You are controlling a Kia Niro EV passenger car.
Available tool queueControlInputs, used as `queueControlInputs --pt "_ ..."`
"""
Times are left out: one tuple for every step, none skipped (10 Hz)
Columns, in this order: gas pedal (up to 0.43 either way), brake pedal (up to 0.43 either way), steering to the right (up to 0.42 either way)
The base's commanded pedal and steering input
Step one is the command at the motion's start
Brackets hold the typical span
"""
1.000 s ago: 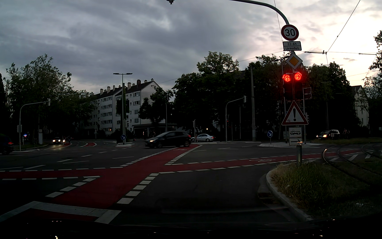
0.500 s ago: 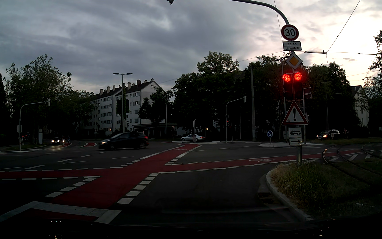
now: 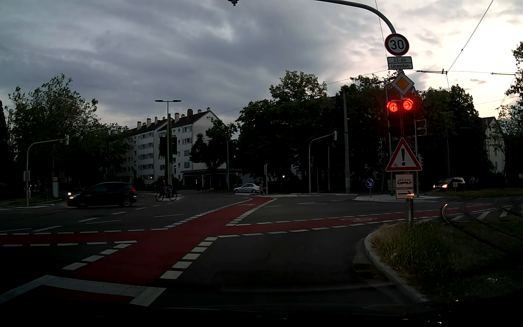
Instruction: Follow the waypoints while adhering to traffic rules and regulations
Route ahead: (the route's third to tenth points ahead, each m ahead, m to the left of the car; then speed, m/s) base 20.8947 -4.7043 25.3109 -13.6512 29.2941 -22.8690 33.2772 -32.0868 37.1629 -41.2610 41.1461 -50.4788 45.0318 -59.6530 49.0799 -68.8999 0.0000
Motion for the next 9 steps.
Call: queueControlInputs --pt "0.000 0.250 -0.052" --pt "0.000 0.250 -0.052" --pt "0.000 0.250 -0.052" --pt "0.000 0.250 -0.052" --pt "0.000 0.250 -0.053" --pt "0.000 0.250 -0.052" --pt "0.000 0.244 -0.053" --pt "0.000 0.250 -0.053" --pt "0.000 0.250 -0.053"
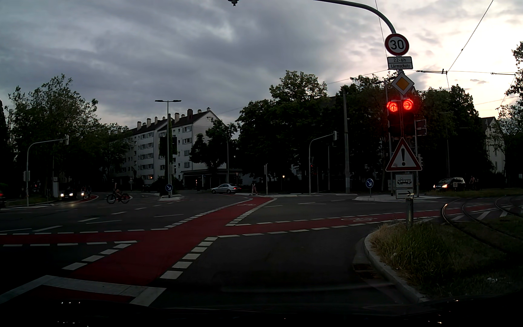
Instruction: Follow the waypoints while adhering to traffic rules and regulations
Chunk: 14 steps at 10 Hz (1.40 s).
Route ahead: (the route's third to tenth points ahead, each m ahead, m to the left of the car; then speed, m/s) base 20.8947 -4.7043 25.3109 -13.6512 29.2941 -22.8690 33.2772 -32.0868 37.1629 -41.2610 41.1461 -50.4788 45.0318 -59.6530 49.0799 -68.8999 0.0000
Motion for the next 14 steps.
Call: queueControlInputs --pt "0.000 0.244 -0.052" --pt "0.000 0.250 -0.053" --pt "0.000 0.250 -0.052" --pt "0.000 0.250 -0.052" --pt "0.000 0.250 -0.053" --pt "0.000 0.250 -0.052" --pt "0.000 0.250 -0.053" --pt "0.000 0.250 -0.053" --pt "0.000 0.250 -0.052" --pt "0.000 0.250 -0.053" --pt "0.000 0.250 -0.052" --pt "0.000 0.250 -0.053" --pt "0.000 0.250 -0.053" --pt "0.000 0.250 -0.052"
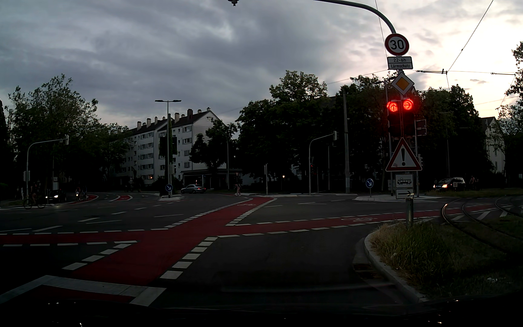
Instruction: Follow the waypoints while adhering to traffic rules and regulations
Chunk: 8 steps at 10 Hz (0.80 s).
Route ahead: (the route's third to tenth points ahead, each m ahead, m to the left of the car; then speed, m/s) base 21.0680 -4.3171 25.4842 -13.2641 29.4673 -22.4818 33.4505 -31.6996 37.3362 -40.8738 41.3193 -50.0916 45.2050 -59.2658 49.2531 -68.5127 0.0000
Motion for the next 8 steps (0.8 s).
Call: queueControlInputs --pt "0.000 0.250 -0.053" --pt "0.000 0.250 -0.052" --pt "0.000 0.244 -0.053" --pt "0.000 0.250 -0.053" --pt "0.000 0.250 -0.052" --pt "0.000 0.250 -0.052" --pt "0.000 0.250 -0.052" --pt "0.000 0.250 -0.053"
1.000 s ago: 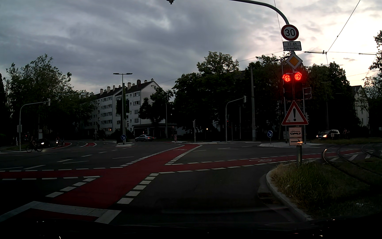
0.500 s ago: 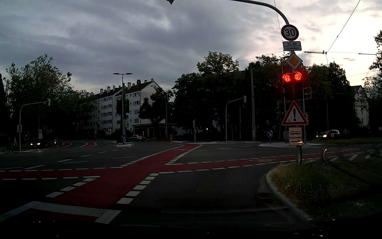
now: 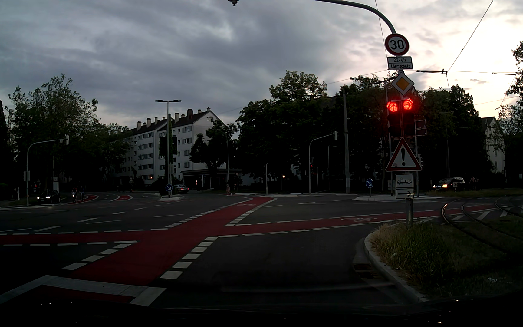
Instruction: Follow the waypoints while adhering to traffic rules and regulations
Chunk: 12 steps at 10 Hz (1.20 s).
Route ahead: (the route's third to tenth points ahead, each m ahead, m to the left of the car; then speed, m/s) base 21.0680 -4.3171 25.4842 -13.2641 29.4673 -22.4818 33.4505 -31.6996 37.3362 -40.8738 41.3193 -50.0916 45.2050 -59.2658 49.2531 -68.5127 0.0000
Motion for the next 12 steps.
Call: queueControlInputs --pt "0.000 0.244 -0.053" --pt "0.000 0.250 -0.053" --pt "0.000 0.250 -0.053" --pt "0.000 0.250 -0.052" --pt "0.000 0.250 -0.052" --pt "0.000 0.250 -0.052" --pt "0.000 0.244 -0.053" --pt "0.000 0.250 -0.053" --pt "0.000 0.250 -0.053" --pt "0.000 0.250 -0.052" --pt "0.000 0.250 -0.052" --pt "0.000 0.250 -0.052"
